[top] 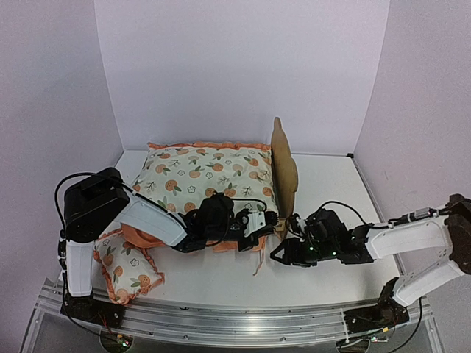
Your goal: Set up the pet bed
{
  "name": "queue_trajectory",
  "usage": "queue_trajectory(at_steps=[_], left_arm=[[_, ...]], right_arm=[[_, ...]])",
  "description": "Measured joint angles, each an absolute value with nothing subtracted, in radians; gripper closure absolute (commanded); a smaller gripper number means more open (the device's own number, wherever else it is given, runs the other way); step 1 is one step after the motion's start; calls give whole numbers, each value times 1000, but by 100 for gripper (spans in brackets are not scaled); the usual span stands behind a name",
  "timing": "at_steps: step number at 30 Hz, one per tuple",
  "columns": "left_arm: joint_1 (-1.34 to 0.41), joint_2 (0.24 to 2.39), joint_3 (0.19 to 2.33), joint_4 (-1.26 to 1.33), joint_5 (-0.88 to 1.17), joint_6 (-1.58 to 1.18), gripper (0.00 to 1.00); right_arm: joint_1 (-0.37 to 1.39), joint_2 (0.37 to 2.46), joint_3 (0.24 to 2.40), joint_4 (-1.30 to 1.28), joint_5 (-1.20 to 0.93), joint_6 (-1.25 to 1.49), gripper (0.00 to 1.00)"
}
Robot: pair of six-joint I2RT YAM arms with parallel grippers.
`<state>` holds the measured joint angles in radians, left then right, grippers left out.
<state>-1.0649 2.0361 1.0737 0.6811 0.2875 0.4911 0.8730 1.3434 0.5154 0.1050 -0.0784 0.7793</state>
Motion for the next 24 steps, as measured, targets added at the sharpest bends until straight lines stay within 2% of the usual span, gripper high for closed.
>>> queue_trajectory(at_steps=[5, 8, 13, 17, 24], left_arm=[[-1058, 2036, 1074, 681, 284, 470, 100], [-1056, 2036, 1074, 681, 284, 463, 100], [-1054, 2036, 1074, 681, 283, 450, 100], [-1052, 2036, 1074, 681, 282, 442, 100], [-1035, 2032, 1078, 632, 284, 391, 100]], right_arm=[[916, 1463, 514, 271, -78, 794, 49], [927, 1524, 514, 358, -76, 816, 54], [929, 1618, 528, 426, -85, 840, 83], [928, 1642, 529, 447, -85, 857, 98], [928, 1595, 514, 406, -37, 840, 100]])
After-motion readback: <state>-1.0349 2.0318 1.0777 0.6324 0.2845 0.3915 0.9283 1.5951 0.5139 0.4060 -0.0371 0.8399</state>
